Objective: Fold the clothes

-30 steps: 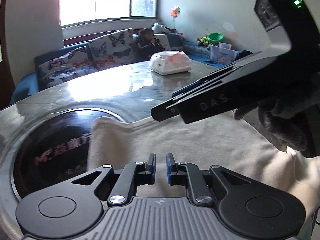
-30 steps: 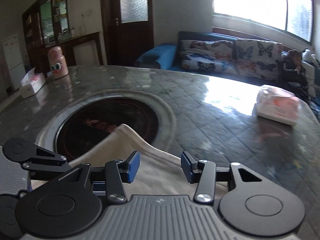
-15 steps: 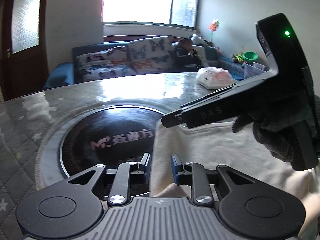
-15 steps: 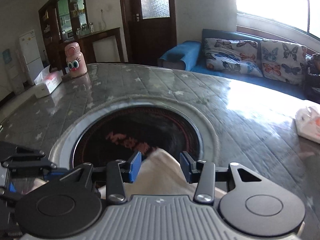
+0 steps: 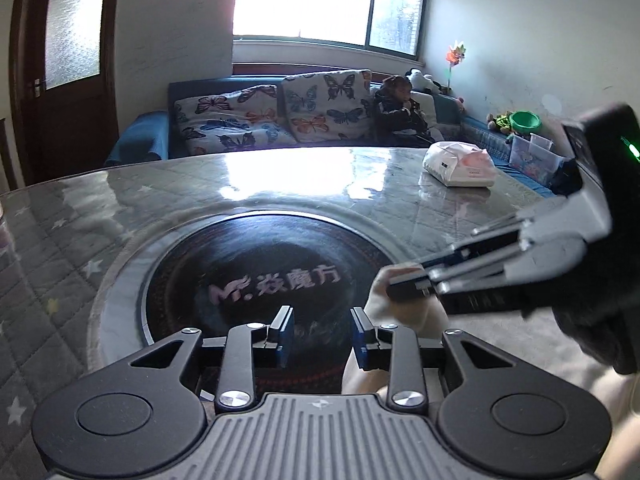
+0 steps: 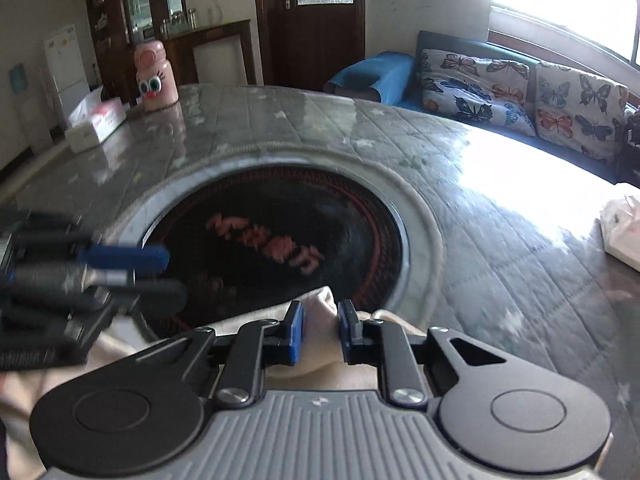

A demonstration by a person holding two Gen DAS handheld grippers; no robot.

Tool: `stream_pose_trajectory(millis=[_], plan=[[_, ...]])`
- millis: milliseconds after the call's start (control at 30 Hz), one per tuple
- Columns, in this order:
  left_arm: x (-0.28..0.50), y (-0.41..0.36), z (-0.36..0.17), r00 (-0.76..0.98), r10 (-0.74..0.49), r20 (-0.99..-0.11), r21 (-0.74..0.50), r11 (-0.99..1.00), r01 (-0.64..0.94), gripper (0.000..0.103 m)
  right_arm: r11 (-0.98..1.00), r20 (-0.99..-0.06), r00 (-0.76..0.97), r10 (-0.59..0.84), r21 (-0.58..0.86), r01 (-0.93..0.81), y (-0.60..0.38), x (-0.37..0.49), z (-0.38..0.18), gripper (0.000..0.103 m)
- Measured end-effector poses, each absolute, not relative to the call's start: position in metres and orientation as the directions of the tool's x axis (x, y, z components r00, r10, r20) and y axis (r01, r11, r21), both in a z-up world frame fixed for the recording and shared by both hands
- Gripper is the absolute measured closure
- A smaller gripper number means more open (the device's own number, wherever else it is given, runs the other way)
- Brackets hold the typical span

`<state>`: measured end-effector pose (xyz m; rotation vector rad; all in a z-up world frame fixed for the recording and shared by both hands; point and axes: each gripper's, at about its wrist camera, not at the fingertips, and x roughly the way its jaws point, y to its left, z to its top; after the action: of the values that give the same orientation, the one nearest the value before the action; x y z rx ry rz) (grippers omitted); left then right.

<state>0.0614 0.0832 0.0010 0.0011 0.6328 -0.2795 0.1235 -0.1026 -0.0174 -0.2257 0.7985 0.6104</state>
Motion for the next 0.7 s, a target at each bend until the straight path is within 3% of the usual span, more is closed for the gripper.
stream_pose_trajectory(millis=[333,700], plan=[[0.097,0.047,-0.011,0.7,-0.342,-0.628,-0.091,0.925,0.37,0.068,0.815,-0.696,0.554,0.456,0.076,-0.574,-0.129,0.108,-0.026,0.085],[0.113,0.058,-0.022,0.604,-0.491,-0.628,-0.262,0.864,0.43,0.068,0.808,-0.672,0.557,0.488,0.107,-0.579,-0.145,0.102,-0.024,0.081]])
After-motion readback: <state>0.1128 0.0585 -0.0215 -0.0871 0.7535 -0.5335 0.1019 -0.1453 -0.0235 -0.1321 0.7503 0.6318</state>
